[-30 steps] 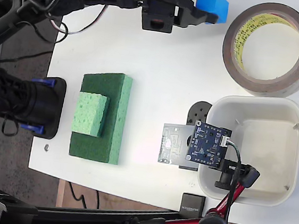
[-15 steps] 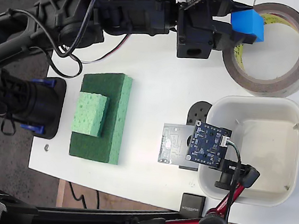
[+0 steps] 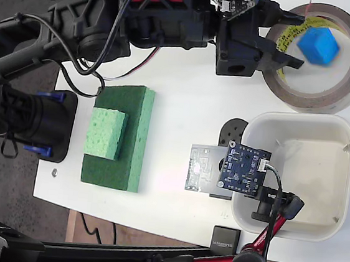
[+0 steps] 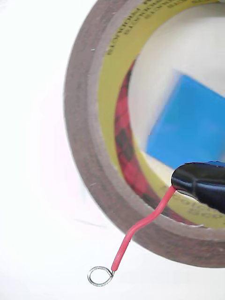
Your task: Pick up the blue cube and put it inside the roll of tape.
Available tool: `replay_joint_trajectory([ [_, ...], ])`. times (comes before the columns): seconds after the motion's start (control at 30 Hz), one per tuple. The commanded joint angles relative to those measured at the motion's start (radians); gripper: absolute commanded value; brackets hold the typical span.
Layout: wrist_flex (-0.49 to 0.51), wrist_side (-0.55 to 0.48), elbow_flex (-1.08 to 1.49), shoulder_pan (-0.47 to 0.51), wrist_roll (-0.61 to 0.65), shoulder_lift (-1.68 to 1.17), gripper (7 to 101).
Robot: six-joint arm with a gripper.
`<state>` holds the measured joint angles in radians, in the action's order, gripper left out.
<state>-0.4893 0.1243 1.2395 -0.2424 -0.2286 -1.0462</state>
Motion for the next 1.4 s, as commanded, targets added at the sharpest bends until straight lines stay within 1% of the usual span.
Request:
replay_joint_trajectory([
  [0.03, 0.000, 0.012, 0.055, -0.005, 0.003, -0.071, 100.0],
  [0.1, -0.009, 0.032, 0.147, -0.009, 0.008, -0.158, 100.0],
  [0.23, 0.017, 0.058, 0.446, -0.008, 0.008, -0.419, 100.0],
  [0.3, -0.008, 0.066, 0.583, -0.003, 0.006, -0.546, 100.0],
  [0.47, -0.077, 0.012, 0.881, 0.040, 0.031, -0.854, 100.0],
  [0.73, -0.087, -0.018, 1.342, 0.129, 0.075, -1.387, 100.0],
  [0.9, -0.149, 0.008, 1.493, 0.144, 0.092, -1.612, 100.0],
  [1.0, -0.195, -0.005, 1.574, 0.172, 0.106, -1.752, 100.0],
  [1.17, -0.290, -0.003, 1.692, 0.176, 0.123, -2.011, 100.0],
  [1.2, -0.302, 0.006, 1.686, 0.176, 0.137, -1.999, 100.0],
  [1.23, -0.285, 0.006, 1.703, 0.176, 0.138, -1.996, 100.0],
  [1.4, -0.282, 0.008, 1.755, 0.181, 0.143, -2.008, 100.3],
])
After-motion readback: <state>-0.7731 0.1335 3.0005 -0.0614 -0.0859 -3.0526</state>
